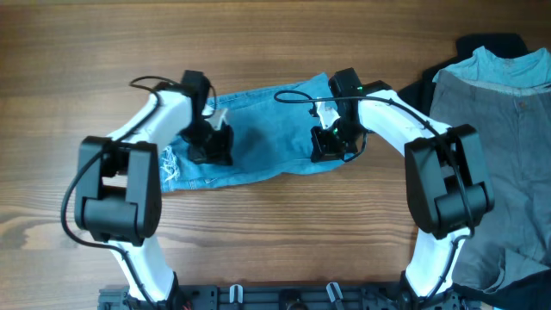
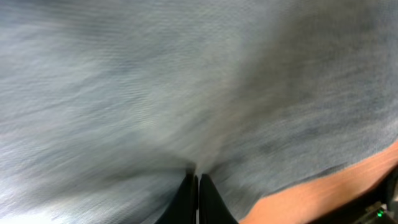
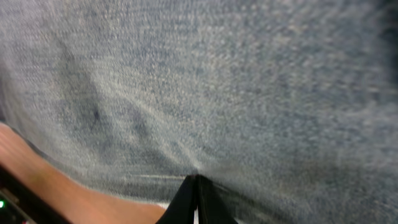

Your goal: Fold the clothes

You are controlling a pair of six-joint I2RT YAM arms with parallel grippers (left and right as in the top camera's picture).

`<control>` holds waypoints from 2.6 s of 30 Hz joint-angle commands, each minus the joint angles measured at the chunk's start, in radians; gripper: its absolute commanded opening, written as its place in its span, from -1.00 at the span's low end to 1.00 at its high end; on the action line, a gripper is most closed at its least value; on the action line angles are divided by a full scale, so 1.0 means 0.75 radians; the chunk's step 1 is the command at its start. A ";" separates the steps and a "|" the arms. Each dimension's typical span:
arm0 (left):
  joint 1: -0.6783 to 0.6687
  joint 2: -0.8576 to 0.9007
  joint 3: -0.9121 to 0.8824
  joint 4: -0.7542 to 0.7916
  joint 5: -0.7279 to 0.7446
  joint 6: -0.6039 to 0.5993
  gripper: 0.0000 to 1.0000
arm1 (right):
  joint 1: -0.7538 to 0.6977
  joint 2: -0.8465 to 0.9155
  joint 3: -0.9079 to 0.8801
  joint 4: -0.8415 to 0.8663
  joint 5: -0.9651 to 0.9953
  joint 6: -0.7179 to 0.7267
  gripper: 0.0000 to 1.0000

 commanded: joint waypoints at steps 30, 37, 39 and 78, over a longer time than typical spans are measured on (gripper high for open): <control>0.707 -0.153 -0.222 0.158 0.137 0.267 1.00 | 0.385 0.289 0.021 0.604 -0.226 0.884 -0.91; 0.706 -0.027 -0.227 0.184 0.110 0.291 0.10 | 0.385 0.289 0.021 0.603 -0.220 0.879 -0.90; 0.704 -0.015 -0.227 0.183 0.111 0.291 -0.44 | 0.385 0.289 0.021 0.602 -0.221 0.878 -0.90; -0.262 0.062 0.672 -0.290 -0.409 -0.379 -0.92 | 0.102 0.050 0.020 0.304 0.026 0.719 -0.90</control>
